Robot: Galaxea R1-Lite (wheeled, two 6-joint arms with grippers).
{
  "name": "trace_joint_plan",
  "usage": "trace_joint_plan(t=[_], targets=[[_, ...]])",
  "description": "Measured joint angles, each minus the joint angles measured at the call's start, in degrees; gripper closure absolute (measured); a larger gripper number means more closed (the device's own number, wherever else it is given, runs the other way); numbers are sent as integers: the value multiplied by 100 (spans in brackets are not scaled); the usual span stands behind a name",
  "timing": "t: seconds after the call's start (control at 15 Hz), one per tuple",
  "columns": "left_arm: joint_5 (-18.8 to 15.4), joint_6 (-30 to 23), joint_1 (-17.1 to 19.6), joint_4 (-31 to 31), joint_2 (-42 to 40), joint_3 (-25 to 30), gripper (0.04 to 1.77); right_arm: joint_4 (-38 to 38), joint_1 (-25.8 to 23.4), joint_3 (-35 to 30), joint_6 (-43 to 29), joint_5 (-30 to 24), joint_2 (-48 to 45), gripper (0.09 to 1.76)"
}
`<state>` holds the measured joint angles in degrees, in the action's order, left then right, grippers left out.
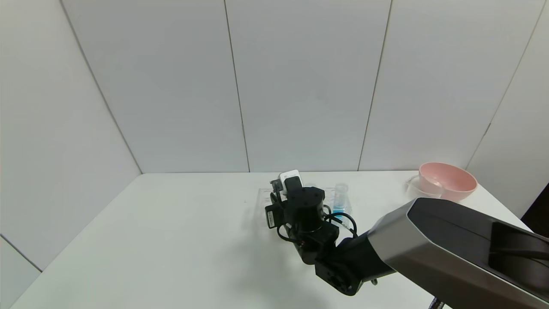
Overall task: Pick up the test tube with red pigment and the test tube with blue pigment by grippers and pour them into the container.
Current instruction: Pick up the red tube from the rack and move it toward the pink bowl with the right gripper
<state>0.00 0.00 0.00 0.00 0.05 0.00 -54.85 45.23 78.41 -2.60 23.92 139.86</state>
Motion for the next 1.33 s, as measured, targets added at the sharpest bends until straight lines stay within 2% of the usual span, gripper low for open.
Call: trace_joint_plan(t=[0.67,1.33], targets=[[0,0,0,0,0,0,5,411,88,-145,328,-27,-1048,134],[0,0,0,0,0,0,5,402,116,-347,341,-41,-1302,134]])
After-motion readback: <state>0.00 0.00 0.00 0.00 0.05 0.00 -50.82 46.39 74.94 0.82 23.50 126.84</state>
